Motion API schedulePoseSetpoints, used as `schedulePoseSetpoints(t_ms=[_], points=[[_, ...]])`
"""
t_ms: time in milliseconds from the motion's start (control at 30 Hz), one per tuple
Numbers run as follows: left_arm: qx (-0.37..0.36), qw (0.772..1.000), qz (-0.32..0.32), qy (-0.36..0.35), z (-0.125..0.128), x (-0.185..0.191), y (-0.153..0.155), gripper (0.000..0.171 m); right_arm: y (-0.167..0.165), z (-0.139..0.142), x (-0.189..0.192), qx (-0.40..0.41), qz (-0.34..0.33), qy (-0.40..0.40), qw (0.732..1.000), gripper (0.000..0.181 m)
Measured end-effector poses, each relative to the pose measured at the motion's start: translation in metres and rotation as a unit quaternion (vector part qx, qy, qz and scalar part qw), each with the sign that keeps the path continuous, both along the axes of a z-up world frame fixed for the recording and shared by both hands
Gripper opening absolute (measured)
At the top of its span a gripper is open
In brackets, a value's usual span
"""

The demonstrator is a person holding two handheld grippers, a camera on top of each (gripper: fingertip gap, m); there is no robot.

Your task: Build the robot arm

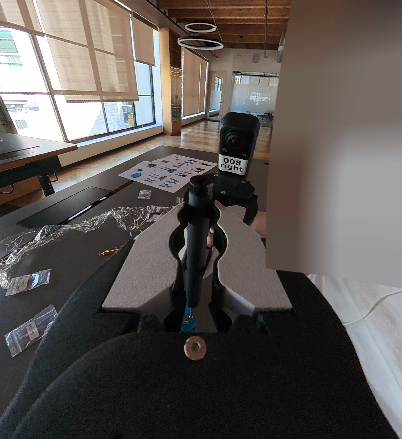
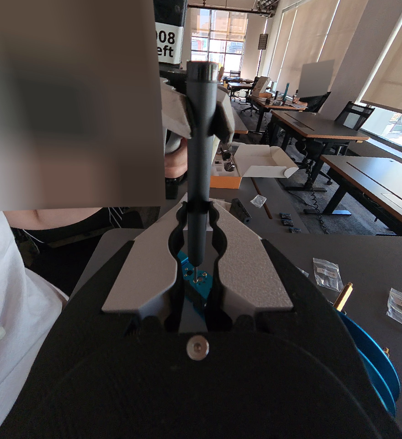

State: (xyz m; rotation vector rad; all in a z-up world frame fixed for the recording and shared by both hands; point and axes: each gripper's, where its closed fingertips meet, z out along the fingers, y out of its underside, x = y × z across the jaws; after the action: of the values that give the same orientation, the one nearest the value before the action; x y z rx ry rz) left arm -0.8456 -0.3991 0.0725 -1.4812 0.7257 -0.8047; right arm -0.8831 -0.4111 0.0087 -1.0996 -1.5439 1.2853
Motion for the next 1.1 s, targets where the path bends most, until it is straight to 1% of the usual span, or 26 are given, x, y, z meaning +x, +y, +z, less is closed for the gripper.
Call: schedulePoseSetpoints(t_ms=[133,367,667,900,1000,1100], points=[[-0.004,1.0,-0.015,0.001,0.0,0.002,0.0,0.017,0.0,0.0,0.0,0.003,-0.001,-0.004,1.0,0.016],[-0.004,0.999,-0.037,-0.01,0.0,0.008,-0.003,0.018,0.001,0.0,0.003,0.041,-0.062,0.017,0.997,0.016],[-0.005,0.999,-0.027,-0.037,0.002,0.003,-0.003,0.018,0.001,-0.001,-0.001,0.053,-0.069,-0.024,0.996,0.017],[-0.013,0.997,-0.04,-0.068,0.002,-0.005,-0.006,0.019,0.001,-0.003,-0.006,0.06,-0.111,-0.041,0.991,0.017],[-0.025,0.996,-0.045,-0.078,0.002,-0.006,-0.007,0.022,0.002,-0.003,-0.006,0.063,-0.132,-0.04,0.988,0.017],[-0.024,0.997,-0.029,-0.072,0.002,-0.005,-0.006,0.029,0.004,-0.003,-0.006,0.077,-0.158,-0.036,0.984,0.018]])
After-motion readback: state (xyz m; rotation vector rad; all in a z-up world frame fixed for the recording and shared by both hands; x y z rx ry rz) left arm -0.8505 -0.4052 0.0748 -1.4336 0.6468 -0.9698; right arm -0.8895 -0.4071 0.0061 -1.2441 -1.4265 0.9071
